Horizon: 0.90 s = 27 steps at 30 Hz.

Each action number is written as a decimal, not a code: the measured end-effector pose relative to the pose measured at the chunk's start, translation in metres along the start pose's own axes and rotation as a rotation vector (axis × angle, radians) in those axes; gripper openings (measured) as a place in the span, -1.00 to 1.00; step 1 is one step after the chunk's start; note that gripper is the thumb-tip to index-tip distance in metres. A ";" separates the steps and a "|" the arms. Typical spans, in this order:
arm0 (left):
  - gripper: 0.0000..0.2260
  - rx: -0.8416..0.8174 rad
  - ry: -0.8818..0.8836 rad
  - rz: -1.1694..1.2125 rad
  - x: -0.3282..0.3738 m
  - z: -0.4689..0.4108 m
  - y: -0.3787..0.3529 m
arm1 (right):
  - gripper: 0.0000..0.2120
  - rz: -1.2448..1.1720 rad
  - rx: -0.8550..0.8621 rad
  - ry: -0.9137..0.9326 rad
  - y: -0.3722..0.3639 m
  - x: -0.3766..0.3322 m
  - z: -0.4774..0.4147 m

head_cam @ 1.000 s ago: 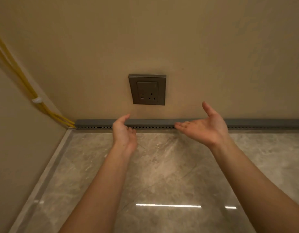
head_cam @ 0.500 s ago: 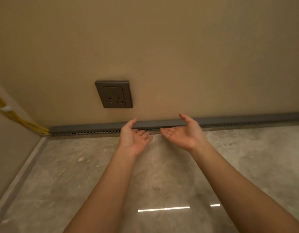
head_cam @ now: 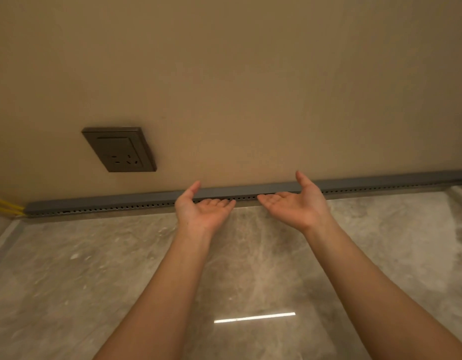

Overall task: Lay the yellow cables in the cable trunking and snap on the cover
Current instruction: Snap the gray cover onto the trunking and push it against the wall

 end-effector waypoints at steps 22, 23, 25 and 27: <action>-0.30 -0.009 -0.094 -0.149 -0.122 -0.020 -0.023 | -0.23 0.003 0.008 -0.061 0.047 -0.116 0.032; -0.29 -0.025 -0.053 -0.158 -0.134 -0.023 -0.026 | -0.23 -0.012 0.030 -0.041 0.050 -0.126 0.033; -0.27 -0.050 0.006 -0.171 -0.156 -0.028 -0.033 | -0.23 -0.041 0.064 0.000 0.057 -0.147 0.037; -0.25 -0.060 0.037 -0.176 -0.173 -0.034 -0.041 | -0.23 -0.076 0.071 0.022 0.062 -0.168 0.039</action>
Point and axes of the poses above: each hand's wrist, its own z-axis away from the middle knuckle, its own y-axis out of the back of the hand, x = y × z, the point moved 4 cm from there along -z, towards the middle knuckle, and after that the axes turned 2 degrees about -x, right-handed, at the moved point
